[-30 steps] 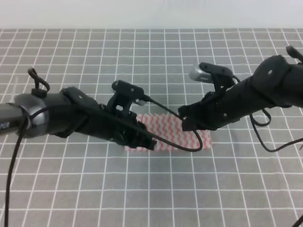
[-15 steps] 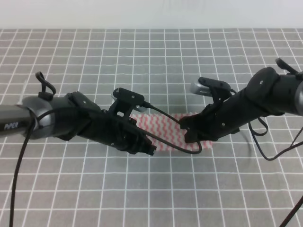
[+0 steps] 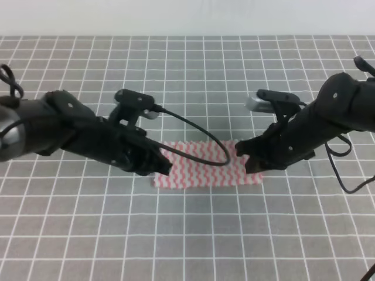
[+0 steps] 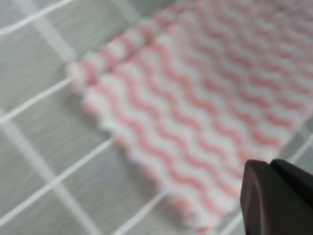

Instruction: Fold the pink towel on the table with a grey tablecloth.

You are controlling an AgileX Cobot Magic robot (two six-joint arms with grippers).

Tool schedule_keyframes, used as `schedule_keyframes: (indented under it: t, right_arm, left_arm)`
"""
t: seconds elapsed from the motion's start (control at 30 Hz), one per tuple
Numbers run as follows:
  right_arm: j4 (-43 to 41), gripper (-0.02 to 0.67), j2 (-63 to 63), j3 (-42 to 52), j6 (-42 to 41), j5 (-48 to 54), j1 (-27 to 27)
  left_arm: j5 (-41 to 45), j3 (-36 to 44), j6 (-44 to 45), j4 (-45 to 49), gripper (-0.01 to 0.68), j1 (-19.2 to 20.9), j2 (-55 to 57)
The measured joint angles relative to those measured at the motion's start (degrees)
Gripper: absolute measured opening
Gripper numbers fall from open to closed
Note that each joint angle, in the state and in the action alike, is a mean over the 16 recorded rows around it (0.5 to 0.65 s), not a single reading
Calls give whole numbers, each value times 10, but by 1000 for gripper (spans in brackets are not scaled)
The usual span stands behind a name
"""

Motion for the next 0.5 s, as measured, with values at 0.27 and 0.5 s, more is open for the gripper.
schedule_keyframes:
  t: [0.27, 0.5]
  right_arm:
    - [-41, -15, 16, 0, 35, 2, 0]
    - [-40, -15, 18, 0, 34, 1, 0]
  left_arm:
    - [18, 0, -21, 20, -4, 19, 24]
    - [24, -6, -19, 21, -4, 20, 34]
